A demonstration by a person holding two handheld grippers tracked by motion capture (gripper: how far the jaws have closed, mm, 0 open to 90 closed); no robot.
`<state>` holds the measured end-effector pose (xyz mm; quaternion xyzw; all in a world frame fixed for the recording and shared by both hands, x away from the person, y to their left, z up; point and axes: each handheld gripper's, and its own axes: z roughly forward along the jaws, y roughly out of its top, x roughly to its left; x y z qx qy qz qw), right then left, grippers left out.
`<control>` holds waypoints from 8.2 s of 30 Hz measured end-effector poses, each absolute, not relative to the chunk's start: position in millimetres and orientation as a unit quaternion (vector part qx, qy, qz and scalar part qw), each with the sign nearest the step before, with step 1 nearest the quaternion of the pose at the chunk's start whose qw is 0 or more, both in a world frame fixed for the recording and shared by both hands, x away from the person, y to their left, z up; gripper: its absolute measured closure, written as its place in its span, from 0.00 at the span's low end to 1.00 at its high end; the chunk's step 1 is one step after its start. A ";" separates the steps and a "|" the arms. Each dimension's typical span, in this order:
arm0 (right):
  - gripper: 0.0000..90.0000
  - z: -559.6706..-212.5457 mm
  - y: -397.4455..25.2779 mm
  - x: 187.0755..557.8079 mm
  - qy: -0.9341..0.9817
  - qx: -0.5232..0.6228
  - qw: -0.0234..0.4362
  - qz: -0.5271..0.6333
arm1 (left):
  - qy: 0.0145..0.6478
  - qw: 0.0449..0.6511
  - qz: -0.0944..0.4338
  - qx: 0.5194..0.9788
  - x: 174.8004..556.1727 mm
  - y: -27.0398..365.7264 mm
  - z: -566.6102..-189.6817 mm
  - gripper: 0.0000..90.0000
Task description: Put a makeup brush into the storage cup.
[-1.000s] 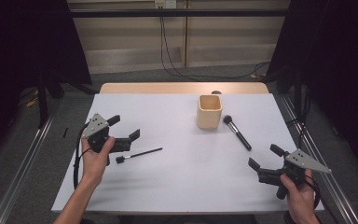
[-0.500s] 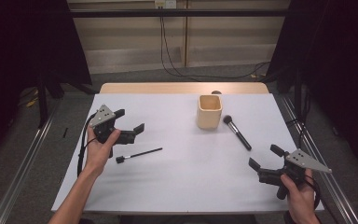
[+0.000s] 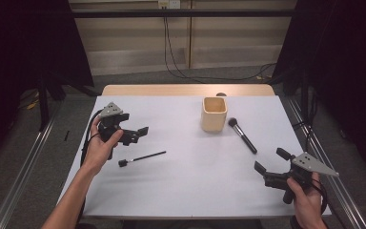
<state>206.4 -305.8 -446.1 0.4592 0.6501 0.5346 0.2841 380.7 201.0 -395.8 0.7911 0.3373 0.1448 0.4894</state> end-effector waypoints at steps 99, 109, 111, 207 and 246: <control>0.00 -446.5 -304.6 205.5 0.656 0.457 0.275 0.534 | 0.162 0.095 -0.019 0.982 394.7 160.2 -446.2 0.86; 0.00 -447.1 -304.4 205.9 0.658 0.457 0.271 0.533 | 0.176 0.084 -0.034 0.980 400.1 159.4 -446.4 0.94; 0.00 -447.2 -304.1 206.4 0.658 0.458 0.270 0.533 | 0.178 0.086 -0.033 0.980 400.1 159.5 -446.8 0.95; 0.00 -440.0 -287.2 217.6 0.675 0.410 0.248 0.561 | 0.228 0.525 0.021 0.819 319.1 151.9 -404.0 0.95; 0.05 -407.7 -217.1 256.4 0.768 0.280 0.135 0.559 | 0.134 0.398 -0.040 0.907 305.7 99.0 -394.6 0.95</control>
